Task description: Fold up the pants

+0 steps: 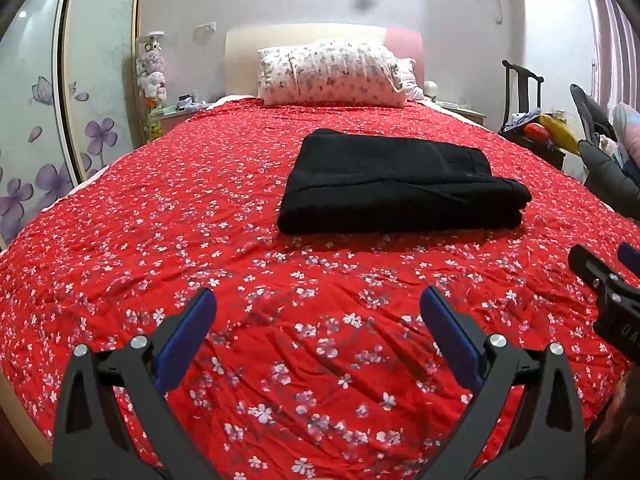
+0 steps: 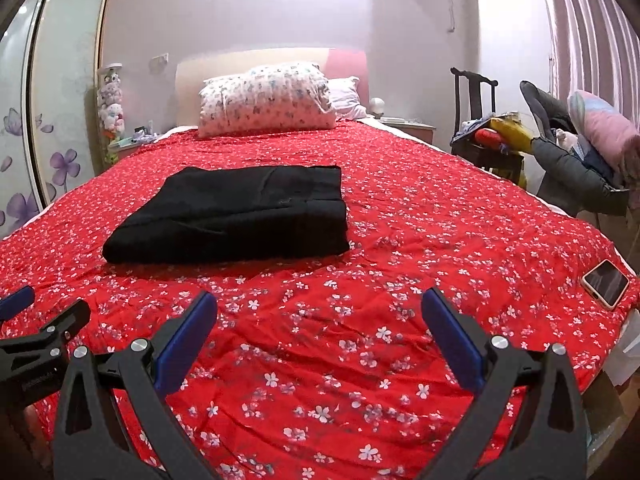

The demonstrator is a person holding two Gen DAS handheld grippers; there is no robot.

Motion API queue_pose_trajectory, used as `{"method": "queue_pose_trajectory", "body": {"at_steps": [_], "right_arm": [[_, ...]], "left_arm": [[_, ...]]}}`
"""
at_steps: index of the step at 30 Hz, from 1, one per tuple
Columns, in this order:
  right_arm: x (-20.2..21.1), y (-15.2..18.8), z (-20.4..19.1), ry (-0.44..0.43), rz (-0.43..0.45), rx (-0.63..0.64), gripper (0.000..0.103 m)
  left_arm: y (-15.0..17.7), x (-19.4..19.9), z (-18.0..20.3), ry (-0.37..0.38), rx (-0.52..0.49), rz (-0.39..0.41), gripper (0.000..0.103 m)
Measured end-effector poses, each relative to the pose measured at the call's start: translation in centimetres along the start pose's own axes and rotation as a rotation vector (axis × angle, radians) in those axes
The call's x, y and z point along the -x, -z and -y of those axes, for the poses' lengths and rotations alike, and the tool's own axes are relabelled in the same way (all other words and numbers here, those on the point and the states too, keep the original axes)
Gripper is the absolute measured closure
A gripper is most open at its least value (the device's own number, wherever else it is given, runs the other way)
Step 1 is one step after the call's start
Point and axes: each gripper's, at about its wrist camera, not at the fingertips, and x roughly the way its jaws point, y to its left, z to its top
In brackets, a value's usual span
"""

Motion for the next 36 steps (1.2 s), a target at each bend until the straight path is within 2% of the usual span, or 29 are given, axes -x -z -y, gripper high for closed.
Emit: {"method": "queue_pose_trajectory", "body": {"at_steps": [17, 36], "right_arm": [[0.0, 0.3, -1.2, -0.021, -0.006, 0.037, 0.001], [-0.2, 0.5, -1.3, -0.027, -0.022, 0.04, 0.001]], "left_arm": [[0.3, 0.0, 0.6, -0.035, -0.032, 0.004, 0.002], [0.4, -0.2, 0.8, -0.024, -0.039, -0.003, 0.002]]}}
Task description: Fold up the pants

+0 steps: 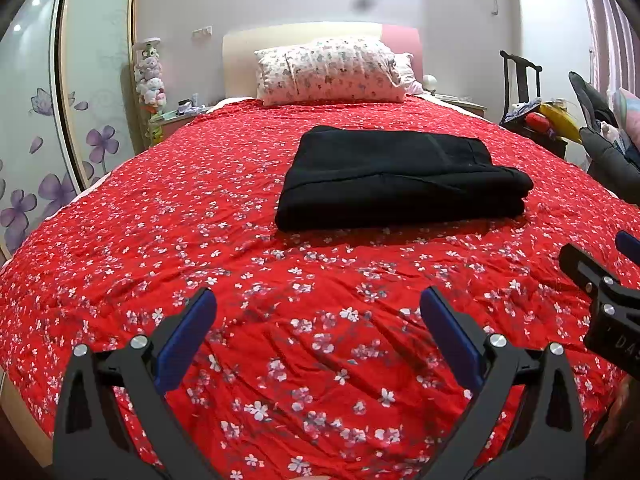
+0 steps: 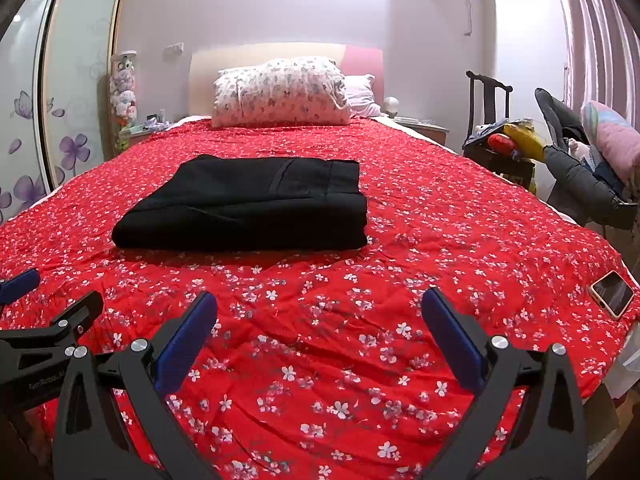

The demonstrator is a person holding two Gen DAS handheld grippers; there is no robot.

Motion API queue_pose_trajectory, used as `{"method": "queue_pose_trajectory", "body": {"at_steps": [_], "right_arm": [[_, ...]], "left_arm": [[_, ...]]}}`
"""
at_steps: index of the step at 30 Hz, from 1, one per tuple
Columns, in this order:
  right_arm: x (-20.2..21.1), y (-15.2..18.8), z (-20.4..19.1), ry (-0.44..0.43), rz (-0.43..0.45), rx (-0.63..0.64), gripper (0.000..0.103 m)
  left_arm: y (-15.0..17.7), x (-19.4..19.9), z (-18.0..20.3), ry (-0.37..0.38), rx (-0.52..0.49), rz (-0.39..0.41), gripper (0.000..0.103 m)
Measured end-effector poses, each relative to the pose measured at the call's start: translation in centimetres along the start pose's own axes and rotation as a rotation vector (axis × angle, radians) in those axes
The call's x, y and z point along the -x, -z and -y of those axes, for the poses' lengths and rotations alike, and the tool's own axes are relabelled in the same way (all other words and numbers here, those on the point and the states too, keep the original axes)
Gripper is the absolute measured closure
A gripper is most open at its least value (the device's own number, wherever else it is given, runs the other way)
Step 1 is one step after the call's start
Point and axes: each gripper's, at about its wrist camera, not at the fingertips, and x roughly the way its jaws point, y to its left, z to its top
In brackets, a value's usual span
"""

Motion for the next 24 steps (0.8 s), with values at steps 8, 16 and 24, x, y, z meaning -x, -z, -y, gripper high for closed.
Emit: {"method": "queue_pose_trajectory", "body": {"at_steps": [8, 16, 24], "right_arm": [[-0.38, 0.03, 0.14, -0.006, -0.015, 0.001, 0.001], [-0.71, 0.09, 0.27, -0.01, -0.031, -0.002, 0.001], [-0.89, 0.12, 0.37, -0.006, -0.036, -0.005, 0.001]], "left_arm": [[0.02, 0.0, 0.02, 0.003, 0.005, 0.005, 0.002], [-0.05, 0.23, -0.15, 0.005, 0.01, 0.016, 0.002], [0.08, -0.18, -0.13, 0.006, 0.006, -0.005, 0.002]]}}
